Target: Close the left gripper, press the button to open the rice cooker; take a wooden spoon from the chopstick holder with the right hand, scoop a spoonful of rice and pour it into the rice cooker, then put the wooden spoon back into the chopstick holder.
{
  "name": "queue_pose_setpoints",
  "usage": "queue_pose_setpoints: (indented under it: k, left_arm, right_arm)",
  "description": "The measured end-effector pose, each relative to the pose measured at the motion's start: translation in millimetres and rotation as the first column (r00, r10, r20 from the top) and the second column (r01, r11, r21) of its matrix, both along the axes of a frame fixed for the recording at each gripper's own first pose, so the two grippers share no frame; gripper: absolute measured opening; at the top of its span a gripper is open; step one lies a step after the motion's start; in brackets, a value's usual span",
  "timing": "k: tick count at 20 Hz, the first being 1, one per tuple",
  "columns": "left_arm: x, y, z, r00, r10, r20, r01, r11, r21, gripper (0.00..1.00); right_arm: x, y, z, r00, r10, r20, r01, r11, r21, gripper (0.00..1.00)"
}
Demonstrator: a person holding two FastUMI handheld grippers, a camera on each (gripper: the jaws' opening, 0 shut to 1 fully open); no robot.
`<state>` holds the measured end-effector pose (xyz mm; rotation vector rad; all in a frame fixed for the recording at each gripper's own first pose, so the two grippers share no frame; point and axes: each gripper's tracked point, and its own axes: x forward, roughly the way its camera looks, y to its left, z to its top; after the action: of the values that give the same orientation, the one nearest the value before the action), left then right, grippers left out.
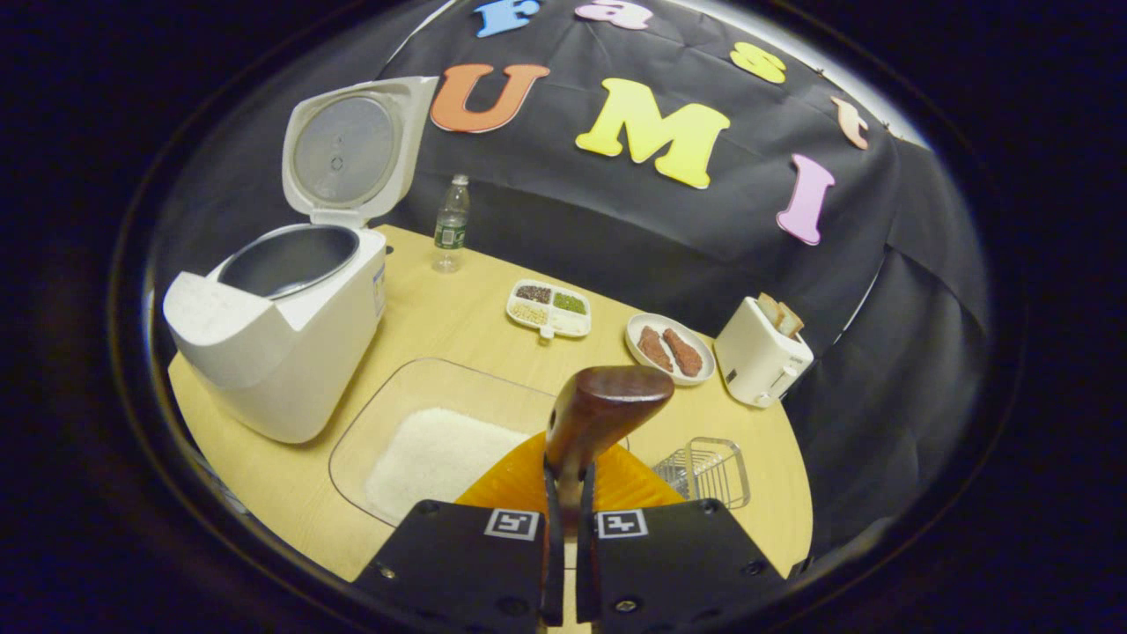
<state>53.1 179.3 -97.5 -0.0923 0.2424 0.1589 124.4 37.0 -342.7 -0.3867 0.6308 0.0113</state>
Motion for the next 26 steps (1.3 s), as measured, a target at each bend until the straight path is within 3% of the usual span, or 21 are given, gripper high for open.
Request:
queue_pose_setpoints:
  k: [3,6,8,12,14,17,18,21,26]
  left_arm:
    - [-1,-1,-3,1.0,-0.004,-0.015,0.004,1.0,-0.006,0.94]
    - [-3,-5,-2,1.0,-0.016,-0.022,0.016,1.0,0.0,0.94]
    - [-3,-6,0,1.0,-0.016,-0.024,0.016,1.0,0.008,0.94]
    - [-8,-2,-2,0.999,-0.002,-0.038,0.002,1.0,0.011,0.94]
    - [-9,-1,-3,0.999,0.003,-0.043,-0.003,1.0,0.011,0.94]
    - [-10,-6,-1,0.999,-0.002,-0.045,0.003,1.0,0.024,0.94]
    - [-10,-7,-2,0.999,-0.003,-0.047,0.004,1.0,0.03,0.95]
    - [-9,-17,-1,0.998,-0.01,-0.055,0.012,0.999,0.037,0.94]
    - [-3,-36,7,0.999,-0.022,-0.047,0.024,0.999,0.043,0.95]
  right_arm:
    - [0,9,-5,1.0,-0.003,-0.008,0.003,0.999,0.036,0.11]
    - [-3,23,-11,0.999,-0.015,-0.047,0.023,0.987,0.161,0.1]
    - [-6,37,-15,0.996,-0.028,-0.083,0.051,0.959,0.278,0.11]
    - [-9,62,-14,0.988,-0.04,-0.152,0.111,0.86,0.499,0.1]
    - [-6,64,-15,0.983,-0.051,-0.178,0.143,0.817,0.558,0.1]
    - [-3,61,-15,0.969,-0.085,-0.232,0.221,0.713,0.665,0.11]
    - [-2,61,-15,0.963,-0.096,-0.25,0.248,0.675,0.695,0.11]
    - [-1,56,-14,0.957,-0.11,-0.27,0.279,0.61,0.742,0.11]
    - [1,28,-8,0.943,-0.162,-0.29,0.332,0.464,0.821,0.11]
